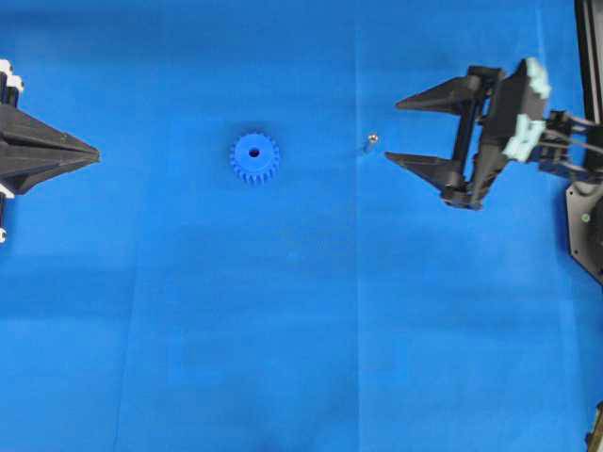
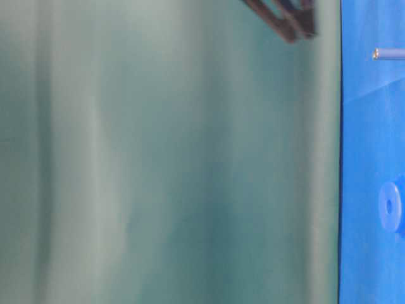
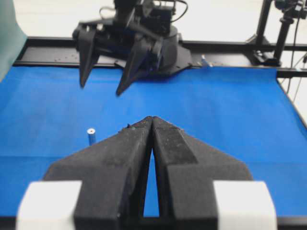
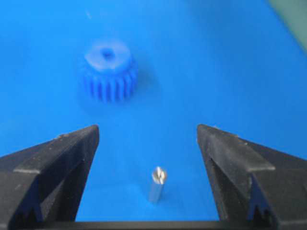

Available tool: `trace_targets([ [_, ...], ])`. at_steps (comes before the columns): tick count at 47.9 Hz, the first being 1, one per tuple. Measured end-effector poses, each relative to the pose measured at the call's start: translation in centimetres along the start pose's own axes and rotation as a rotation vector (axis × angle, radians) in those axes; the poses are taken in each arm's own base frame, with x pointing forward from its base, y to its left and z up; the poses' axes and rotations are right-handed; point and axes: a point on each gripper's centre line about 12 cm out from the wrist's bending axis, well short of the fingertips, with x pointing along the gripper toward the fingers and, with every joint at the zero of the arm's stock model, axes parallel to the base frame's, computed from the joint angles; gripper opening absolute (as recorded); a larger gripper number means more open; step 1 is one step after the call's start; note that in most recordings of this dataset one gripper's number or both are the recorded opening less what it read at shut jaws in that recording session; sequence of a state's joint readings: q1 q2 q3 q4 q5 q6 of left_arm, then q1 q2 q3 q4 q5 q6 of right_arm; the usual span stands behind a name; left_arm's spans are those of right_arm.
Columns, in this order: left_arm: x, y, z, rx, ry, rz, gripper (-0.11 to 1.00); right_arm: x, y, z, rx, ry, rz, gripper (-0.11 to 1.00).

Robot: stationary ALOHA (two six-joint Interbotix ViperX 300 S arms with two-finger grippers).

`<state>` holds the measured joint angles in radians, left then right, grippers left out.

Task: Insert the shaft placed at a random location into the center hole of the small gear at another random location.
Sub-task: 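Move the open right gripper left toward the silver shaft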

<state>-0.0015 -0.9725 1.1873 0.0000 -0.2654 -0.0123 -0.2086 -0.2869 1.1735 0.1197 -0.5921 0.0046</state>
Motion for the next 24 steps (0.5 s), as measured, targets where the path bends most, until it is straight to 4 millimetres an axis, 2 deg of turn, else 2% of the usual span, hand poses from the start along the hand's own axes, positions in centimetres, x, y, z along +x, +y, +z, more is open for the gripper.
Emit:
trace_targets([
  [14, 0.0, 0.0, 0.0, 0.001, -0.002, 0.0, 0.0, 2.7, -0.9, -3.6, 0.031, 0.068, -0.064, 0.71],
  [24, -0.1, 0.0, -0.2, 0.0, 0.005, 0.0, 0.0, 4.3, -1.1, -5.3, 0.034, 0.111, -0.085, 0.7],
])
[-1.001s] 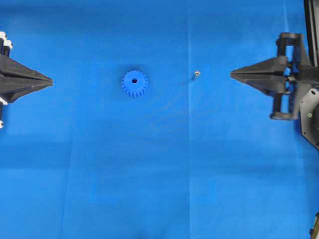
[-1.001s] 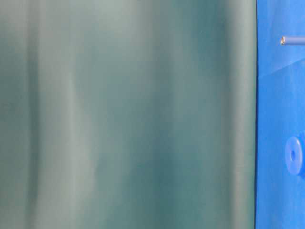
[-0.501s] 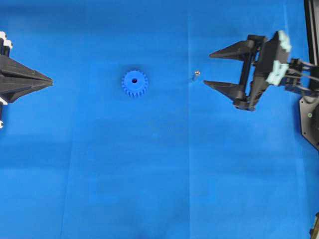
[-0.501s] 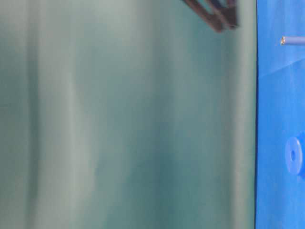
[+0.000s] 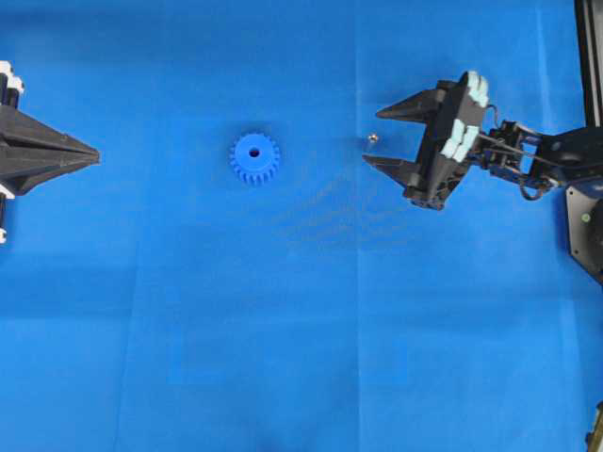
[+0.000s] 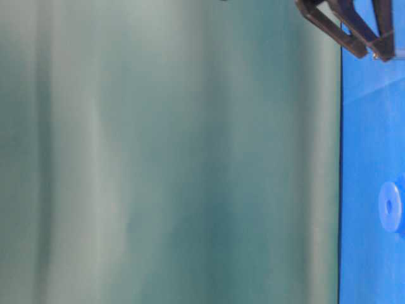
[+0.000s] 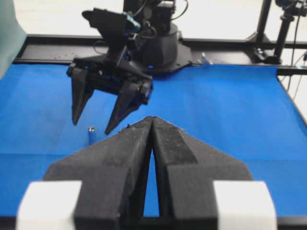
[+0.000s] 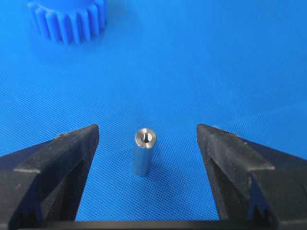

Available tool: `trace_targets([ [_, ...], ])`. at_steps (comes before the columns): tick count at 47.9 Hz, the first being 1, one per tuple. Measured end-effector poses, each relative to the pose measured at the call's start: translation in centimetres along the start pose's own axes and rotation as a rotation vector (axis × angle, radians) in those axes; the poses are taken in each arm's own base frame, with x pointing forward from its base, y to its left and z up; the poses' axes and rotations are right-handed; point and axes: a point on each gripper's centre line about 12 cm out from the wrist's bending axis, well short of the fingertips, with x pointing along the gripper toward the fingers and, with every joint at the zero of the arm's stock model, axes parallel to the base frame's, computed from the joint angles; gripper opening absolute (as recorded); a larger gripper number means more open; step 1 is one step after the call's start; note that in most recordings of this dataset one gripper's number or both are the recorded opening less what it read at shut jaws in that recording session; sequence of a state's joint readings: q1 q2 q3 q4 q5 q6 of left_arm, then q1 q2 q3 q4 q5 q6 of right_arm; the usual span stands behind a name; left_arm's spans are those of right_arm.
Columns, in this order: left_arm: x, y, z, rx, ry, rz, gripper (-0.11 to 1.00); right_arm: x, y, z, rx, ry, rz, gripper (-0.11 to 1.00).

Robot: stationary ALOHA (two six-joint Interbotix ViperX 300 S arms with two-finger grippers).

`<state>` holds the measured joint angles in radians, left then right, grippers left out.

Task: Insert the shaft placed at a random location into the center hole of the small gear at another random location.
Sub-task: 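Close the right gripper around the upright silver shaft, then lift the shaft and carry it left over the blue gear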

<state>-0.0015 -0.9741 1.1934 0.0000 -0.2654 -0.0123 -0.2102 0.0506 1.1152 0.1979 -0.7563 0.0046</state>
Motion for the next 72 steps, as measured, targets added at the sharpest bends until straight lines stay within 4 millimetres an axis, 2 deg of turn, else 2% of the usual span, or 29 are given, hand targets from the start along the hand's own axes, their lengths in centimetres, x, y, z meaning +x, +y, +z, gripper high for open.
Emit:
trace_targets([
  [11, 0.0, 0.0, 0.0, 0.002, 0.0, 0.001, 0.0, 0.4, 0.0, -0.1, 0.0, 0.0, -0.004, 0.69],
  [17, 0.0, 0.1, -0.1, 0.0, 0.005, 0.003, 0.0, 0.4, -0.1, -0.1, 0.002, -0.002, -0.005, 0.63],
  [20, 0.0, 0.1, -0.1, 0.002, 0.006, 0.004, 0.0, 0.4, 0.0, -0.1, 0.0, -0.002, -0.004, 0.55],
  [29, 0.0, 0.1, -0.2, 0.0, 0.009, 0.005, 0.0, 0.4, 0.0, -0.1, 0.0, -0.002, -0.004, 0.1],
  [32, 0.0, 0.1, -0.2, 0.0, 0.009, 0.006, 0.0, 0.4, 0.0, -0.1, -0.002, -0.002, -0.002, 0.03],
  [51, 0.0, 0.2, -0.3, 0.002, 0.015, 0.011, 0.0, 0.2, 0.2, 0.2, -0.006, 0.0, 0.009, 0.03],
  [64, -0.1, 0.2, -0.3, 0.0, 0.018, 0.011, 0.0, -2.0, 0.8, 3.8, 0.013, -0.028, 0.039, 0.03],
  [72, -0.2, 0.2, -0.2, 0.002, 0.015, 0.011, 0.0, -2.8, 1.0, 4.8, 0.016, -0.031, 0.052, 0.03],
])
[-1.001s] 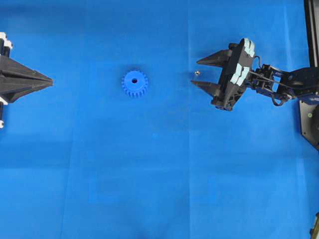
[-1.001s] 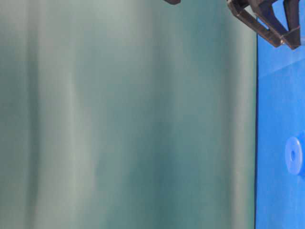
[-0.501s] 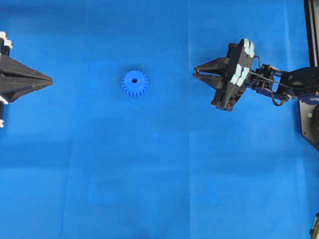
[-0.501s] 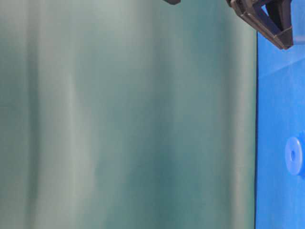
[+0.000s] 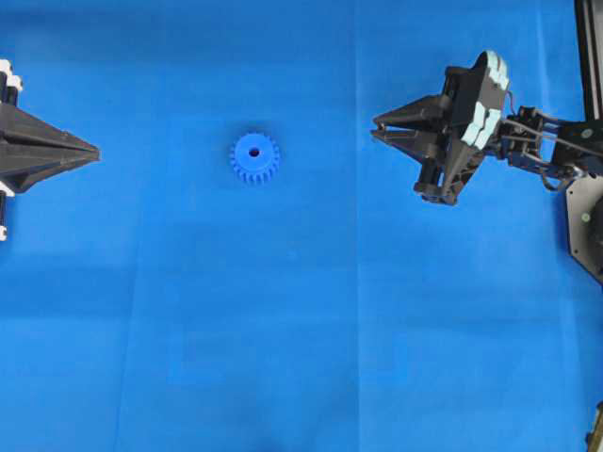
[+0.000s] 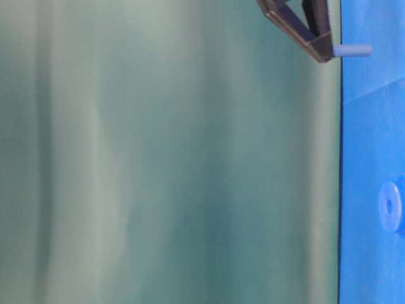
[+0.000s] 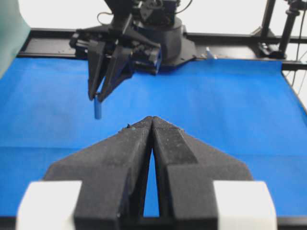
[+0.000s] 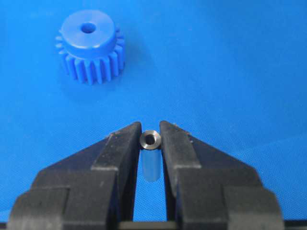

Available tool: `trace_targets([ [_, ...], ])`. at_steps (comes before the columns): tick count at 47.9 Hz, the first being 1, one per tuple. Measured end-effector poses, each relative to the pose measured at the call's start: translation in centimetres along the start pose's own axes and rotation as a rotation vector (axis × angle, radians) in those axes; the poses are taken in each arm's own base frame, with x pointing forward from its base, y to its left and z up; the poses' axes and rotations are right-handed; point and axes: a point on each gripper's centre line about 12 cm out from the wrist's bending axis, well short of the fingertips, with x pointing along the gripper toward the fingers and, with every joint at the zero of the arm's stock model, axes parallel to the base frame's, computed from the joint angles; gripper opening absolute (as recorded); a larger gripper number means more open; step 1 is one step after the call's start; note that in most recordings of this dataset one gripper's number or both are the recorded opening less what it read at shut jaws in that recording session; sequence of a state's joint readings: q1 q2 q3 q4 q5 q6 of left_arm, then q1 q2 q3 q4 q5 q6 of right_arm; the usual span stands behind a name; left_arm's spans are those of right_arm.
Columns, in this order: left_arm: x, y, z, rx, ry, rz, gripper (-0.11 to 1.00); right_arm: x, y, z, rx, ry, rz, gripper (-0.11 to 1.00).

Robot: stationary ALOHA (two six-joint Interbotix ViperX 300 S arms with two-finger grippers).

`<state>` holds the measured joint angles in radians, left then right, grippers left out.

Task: Insert the shaft placed at a random location into the center hole of the small gear at another random location.
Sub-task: 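Lift the shaft and carry it left over the blue gear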

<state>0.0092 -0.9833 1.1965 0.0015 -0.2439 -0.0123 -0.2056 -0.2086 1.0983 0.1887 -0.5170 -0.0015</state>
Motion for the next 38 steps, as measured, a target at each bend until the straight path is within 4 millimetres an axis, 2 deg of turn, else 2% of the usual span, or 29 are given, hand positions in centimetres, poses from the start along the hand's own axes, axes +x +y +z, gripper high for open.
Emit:
trace_targets([
  [10, 0.0, 0.0, 0.0, -0.001, 0.005, 0.0, 0.0, 0.2, 0.1, 0.4, 0.001, -0.007, 0.002, 0.03],
  [16, 0.0, 0.0, -0.1, -0.001, 0.006, 0.0, 0.0, 1.1, 0.3, 0.9, 0.002, -0.009, 0.003, 0.03],
  [38, -0.1, 0.0, 0.0, -0.001, 0.002, 0.0, 0.0, 7.8, 3.4, 4.0, -0.016, -0.004, 0.059, 0.03],
])
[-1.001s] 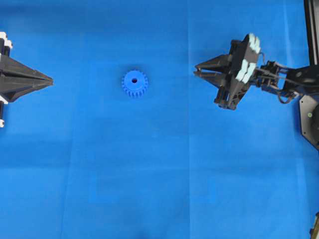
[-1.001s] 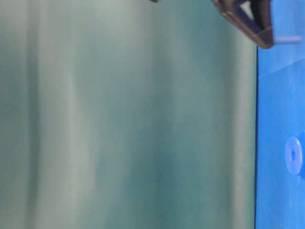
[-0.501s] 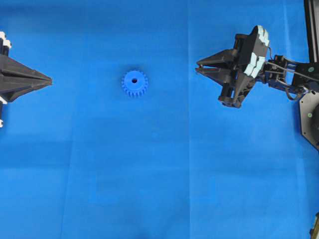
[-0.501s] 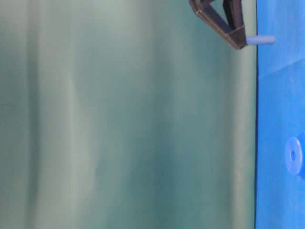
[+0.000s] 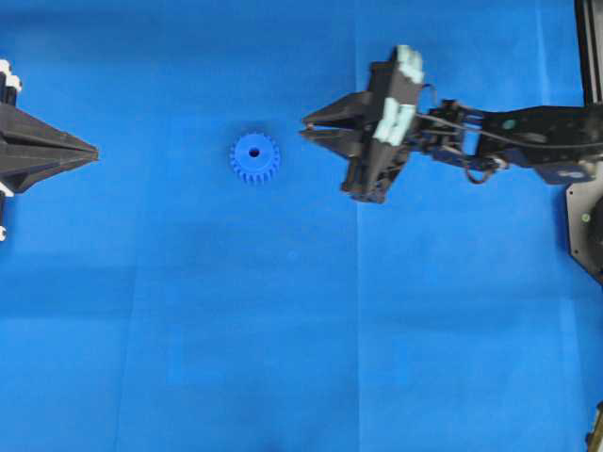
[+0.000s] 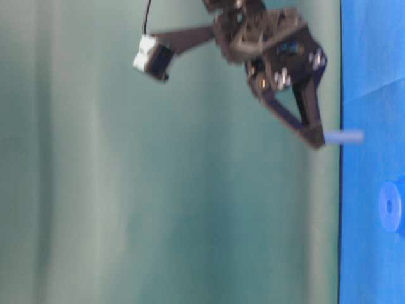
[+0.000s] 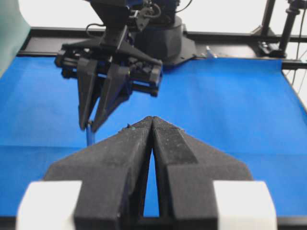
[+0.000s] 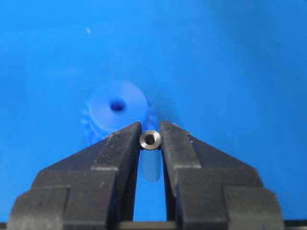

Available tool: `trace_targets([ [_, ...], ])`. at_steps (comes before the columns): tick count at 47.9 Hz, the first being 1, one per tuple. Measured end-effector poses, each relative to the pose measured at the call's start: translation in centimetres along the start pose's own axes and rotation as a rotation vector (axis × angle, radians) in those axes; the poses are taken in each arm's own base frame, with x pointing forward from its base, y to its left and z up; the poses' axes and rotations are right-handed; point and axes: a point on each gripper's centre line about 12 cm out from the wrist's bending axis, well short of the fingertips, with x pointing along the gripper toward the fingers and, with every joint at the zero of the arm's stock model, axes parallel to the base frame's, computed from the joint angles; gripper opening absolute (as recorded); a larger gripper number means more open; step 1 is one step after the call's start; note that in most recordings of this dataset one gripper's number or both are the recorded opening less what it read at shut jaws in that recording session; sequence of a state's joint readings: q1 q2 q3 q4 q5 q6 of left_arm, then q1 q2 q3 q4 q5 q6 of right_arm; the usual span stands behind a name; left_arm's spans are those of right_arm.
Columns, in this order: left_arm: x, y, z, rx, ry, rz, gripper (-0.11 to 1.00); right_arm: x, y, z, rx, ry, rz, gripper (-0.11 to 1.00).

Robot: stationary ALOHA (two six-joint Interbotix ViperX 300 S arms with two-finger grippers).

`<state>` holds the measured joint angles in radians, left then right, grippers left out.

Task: Insert the shaft placed at a random location into the center hole of the small gear at another random location.
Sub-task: 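Lift the shaft and carry it left over the blue gear, then align the held shaft above the gear's center hole with the right gripper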

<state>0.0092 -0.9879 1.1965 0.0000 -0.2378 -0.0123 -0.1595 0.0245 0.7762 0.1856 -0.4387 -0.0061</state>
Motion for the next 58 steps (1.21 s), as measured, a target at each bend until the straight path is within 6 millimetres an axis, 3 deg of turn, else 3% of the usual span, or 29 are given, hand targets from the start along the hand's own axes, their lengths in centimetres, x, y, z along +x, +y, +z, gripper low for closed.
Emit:
trace_targets([
  [15, -0.1, 0.0, 0.0, 0.001, 0.002, 0.0, 0.0, 3.7, 1.6, 2.0, -0.021, -0.001, 0.034, 0.03],
  [29, -0.2, 0.0, 0.1, 0.001, 0.002, 0.0, 0.0, 5.0, 2.3, 2.9, -0.03, -0.017, 0.048, 0.03],
  [41, -0.2, 0.0, 0.0, 0.001, 0.006, 0.0, 0.0, 5.2, 2.3, 2.6, -0.032, -0.008, 0.047, 0.03],
  [58, -0.2, 0.0, 0.1, 0.001, 0.005, 0.0, 0.0, 6.8, 1.8, -0.1, -0.034, 0.03, 0.033, 0.03],
])
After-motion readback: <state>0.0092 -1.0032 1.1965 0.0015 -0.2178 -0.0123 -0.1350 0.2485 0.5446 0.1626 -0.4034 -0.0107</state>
